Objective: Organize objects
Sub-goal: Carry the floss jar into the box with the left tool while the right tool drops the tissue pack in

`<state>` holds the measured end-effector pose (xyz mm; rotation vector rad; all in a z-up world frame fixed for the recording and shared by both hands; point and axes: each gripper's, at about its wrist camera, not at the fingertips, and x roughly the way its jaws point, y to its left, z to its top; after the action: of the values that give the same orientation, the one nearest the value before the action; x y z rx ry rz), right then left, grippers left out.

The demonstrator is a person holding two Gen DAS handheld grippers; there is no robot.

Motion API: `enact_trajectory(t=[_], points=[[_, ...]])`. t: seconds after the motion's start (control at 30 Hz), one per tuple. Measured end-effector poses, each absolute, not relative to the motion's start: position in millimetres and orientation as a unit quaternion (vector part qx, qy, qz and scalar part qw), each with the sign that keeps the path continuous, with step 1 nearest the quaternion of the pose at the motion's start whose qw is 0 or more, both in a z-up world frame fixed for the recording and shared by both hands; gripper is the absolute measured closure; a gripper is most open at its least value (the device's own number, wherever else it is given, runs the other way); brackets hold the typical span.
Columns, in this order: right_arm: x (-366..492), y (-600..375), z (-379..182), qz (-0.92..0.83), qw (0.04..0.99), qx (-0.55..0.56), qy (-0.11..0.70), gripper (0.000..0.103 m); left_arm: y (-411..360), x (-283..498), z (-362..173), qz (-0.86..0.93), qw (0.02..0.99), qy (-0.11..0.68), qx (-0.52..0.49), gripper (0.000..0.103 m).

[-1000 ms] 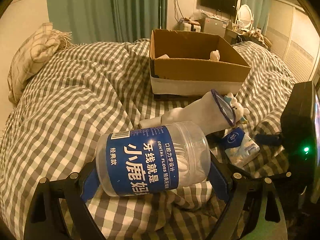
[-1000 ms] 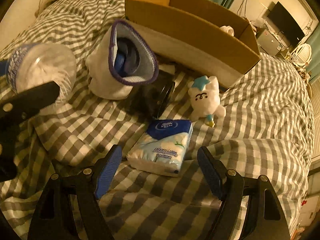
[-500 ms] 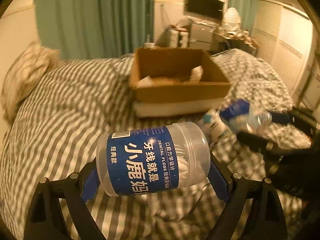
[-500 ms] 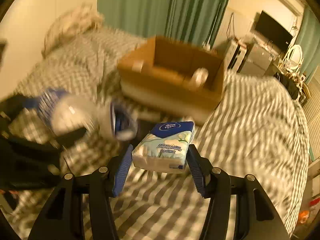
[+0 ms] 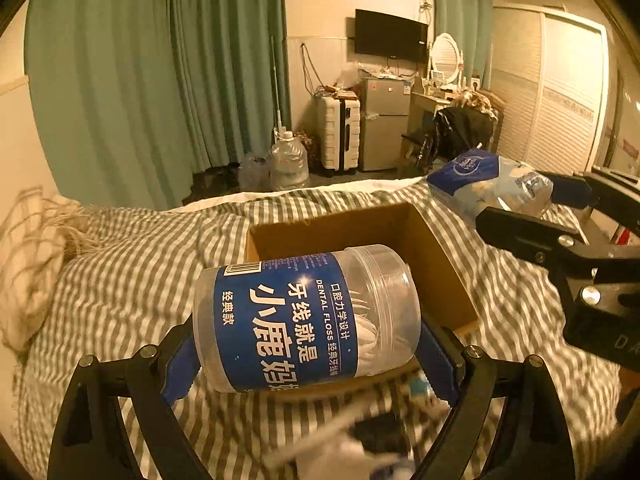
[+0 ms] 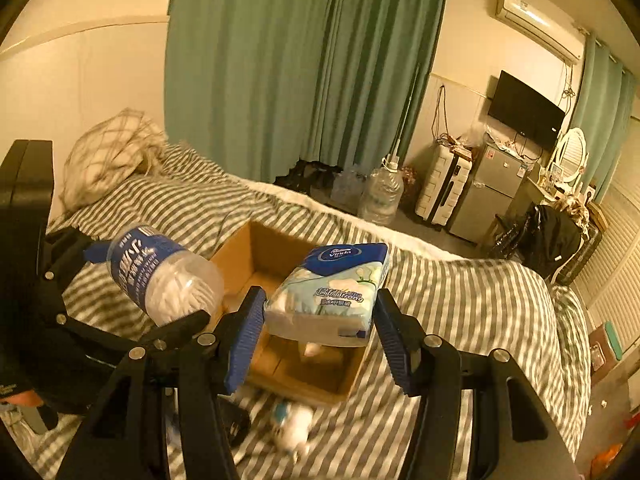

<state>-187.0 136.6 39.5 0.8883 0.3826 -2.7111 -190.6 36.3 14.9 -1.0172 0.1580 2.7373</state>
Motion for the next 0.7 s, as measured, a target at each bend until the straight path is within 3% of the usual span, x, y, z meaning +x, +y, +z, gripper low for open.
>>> enact_trajectory(t=[0.43,0.53,0.57,0.6,0.7], points=[[-284.3,149.6,-20.4,-0.922,0.130,0.351,0.100,0.048,39.7,-260.7,-43.0,0.917,0.105,0.042,-0.383,0.009],[-284.2,157.5,-18.8,-0.929,0.118,0.342,0.084,0.037,38.1,-260.3,-44.4,0.912,0.108,0.031,-0.395,0.009],[-281.9,160.0,-16.6,-0.929,0.117,0.340,0.081,0.023,37.6,-257.6,-41.2,0.914,0.106,0.029,-0.391,0.008],[-279.8,161.4,-13.4,-0.931,0.116,0.338,0.080,0.019,36.8,-253.5,-35.4,0.917,0.103,0.029,-0.383,0.007],[-266.5,166.5,5.3,-0.938,0.112,0.320,0.074,0.019,35.3,-236.9,-12.0,0.928,0.090,0.038,-0.361,0.003]])
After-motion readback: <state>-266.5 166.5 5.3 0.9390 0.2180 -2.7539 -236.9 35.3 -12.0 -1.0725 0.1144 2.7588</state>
